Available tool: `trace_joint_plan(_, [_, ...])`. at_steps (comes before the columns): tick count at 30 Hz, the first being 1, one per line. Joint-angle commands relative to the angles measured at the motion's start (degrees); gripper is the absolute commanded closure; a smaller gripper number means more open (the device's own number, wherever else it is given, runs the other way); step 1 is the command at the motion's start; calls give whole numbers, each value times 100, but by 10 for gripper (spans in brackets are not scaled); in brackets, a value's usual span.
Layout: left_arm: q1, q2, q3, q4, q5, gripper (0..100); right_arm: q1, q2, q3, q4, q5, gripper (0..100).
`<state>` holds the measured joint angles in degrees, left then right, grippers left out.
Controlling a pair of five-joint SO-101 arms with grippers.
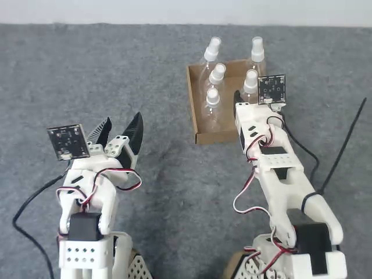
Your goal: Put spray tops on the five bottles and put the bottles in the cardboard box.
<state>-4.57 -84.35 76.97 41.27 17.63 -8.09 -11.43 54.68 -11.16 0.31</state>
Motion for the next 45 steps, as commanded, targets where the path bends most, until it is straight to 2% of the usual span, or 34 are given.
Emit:
trace_joint_plan(1, [-18, -79, -312, -158, 53, 764, 48, -84, -396, -101, -35, 867])
trace_joint_plan(14, [-18, -79, -312, -158, 53, 764, 40, -84, -396, -101, -35, 795])
trace_joint_plan(22, [-18, -79, -312, -167, 53, 764, 31, -84, -387, -92, -35, 789])
trace_joint_plan(28, [-18, -79, -312, -167, 53, 764, 31, -92, -492, 312, -35, 700])
trace_joint_plan(33, [-18, -79, -312, -167, 53, 764, 75, -92, -747, 848, -35, 696])
trace_joint_plan(45, [-18, -79, -312, -176, 53, 763, 92, -629, -607, 1138, -26, 696])
